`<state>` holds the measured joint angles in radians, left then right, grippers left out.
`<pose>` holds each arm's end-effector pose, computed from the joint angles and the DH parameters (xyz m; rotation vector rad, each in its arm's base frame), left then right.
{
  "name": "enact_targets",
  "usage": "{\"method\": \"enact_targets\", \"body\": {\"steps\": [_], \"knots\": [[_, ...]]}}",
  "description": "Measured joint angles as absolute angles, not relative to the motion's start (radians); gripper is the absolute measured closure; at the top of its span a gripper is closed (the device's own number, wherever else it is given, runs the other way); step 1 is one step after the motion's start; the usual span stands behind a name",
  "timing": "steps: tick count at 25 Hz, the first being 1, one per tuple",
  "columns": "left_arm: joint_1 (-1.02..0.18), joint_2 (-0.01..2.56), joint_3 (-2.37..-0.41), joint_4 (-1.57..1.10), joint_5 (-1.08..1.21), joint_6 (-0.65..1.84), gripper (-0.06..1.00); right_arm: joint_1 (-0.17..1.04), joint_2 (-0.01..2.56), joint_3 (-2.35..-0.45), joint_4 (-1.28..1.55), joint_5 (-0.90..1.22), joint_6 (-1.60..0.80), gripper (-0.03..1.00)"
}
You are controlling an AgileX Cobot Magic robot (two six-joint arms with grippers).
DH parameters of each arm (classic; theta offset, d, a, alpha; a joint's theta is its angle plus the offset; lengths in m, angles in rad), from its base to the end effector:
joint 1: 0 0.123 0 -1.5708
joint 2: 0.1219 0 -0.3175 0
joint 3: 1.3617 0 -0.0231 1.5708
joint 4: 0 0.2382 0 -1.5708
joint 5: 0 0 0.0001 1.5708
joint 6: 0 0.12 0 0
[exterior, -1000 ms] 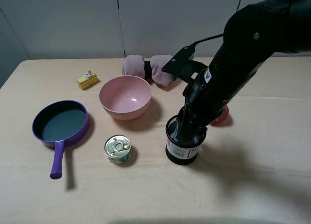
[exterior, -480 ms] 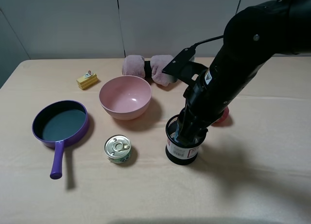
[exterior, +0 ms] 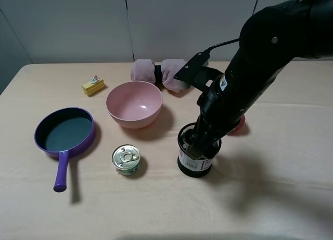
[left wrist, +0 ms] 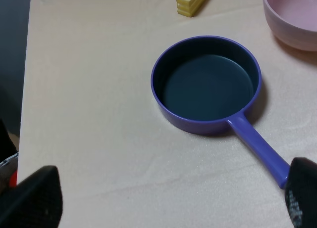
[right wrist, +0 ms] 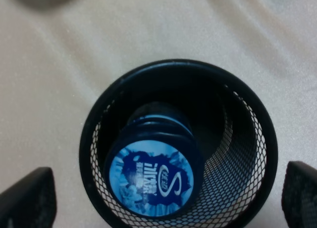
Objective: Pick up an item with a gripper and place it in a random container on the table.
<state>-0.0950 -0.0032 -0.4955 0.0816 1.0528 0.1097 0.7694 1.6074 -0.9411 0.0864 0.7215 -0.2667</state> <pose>-0.0217 0.0106 0.2577 0.2048 2.0263 0.1068 0.2066 0.2096 0.2101 -1.3589 2.5509 0.1899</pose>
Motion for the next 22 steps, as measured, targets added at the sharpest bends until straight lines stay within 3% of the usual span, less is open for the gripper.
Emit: {"method": "enact_targets", "body": {"steps": [22], "knots": [[-0.095,-0.003,-0.496,0.082,1.053,0.11,0.04,0.77,1.415,-0.941,0.072,0.835,-0.263,0.27]]}}
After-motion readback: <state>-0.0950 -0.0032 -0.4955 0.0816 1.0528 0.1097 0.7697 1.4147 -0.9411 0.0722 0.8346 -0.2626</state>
